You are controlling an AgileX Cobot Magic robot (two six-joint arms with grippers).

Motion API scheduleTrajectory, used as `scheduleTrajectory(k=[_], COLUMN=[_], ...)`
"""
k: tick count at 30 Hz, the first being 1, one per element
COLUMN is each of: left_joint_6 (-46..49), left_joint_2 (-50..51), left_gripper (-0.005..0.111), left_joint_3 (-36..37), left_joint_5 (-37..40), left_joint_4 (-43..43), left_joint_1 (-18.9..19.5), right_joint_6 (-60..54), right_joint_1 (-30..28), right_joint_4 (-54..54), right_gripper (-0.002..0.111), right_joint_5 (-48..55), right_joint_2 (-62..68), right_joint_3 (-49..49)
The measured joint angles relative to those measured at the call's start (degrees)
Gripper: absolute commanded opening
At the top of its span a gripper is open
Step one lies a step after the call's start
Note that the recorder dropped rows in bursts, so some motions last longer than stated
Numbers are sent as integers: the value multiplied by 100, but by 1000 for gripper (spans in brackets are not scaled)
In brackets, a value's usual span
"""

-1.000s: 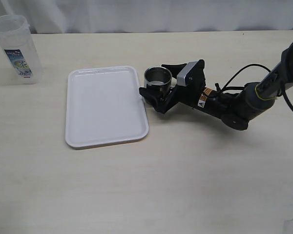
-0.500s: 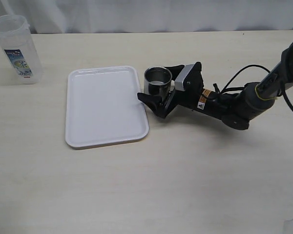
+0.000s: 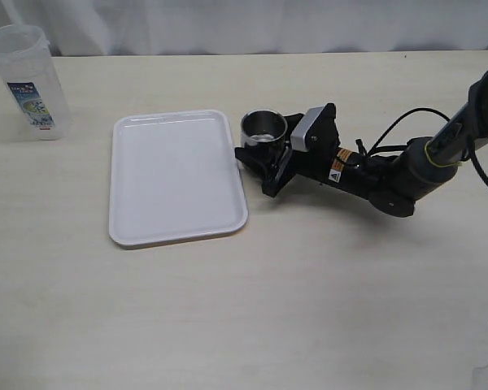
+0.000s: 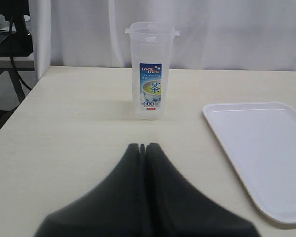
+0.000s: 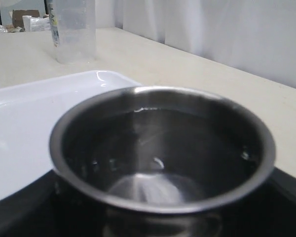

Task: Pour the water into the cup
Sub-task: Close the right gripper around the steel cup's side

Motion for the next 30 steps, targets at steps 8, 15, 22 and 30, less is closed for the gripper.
scheduleTrajectory(k=[8,15,22,30], left_joint_6=[0,0,0,0], left_joint_2=[0,0,0,0], left_gripper=[0,0,0,0], left_joint_3=[0,0,0,0], left_joint_5=[0,0,0,0], left_joint_4=[0,0,0,0], left_joint_1=[0,0,0,0], right_joint_6=[0,0,0,224], right_joint_1=[0,0,0,0], right_joint_4=[27,27,0,-93], right_gripper=[47,41,4,4], right_joint_5=[11,11,11,11], right_joint_2=[0,0,0,0], right_joint_3=[0,0,0,0])
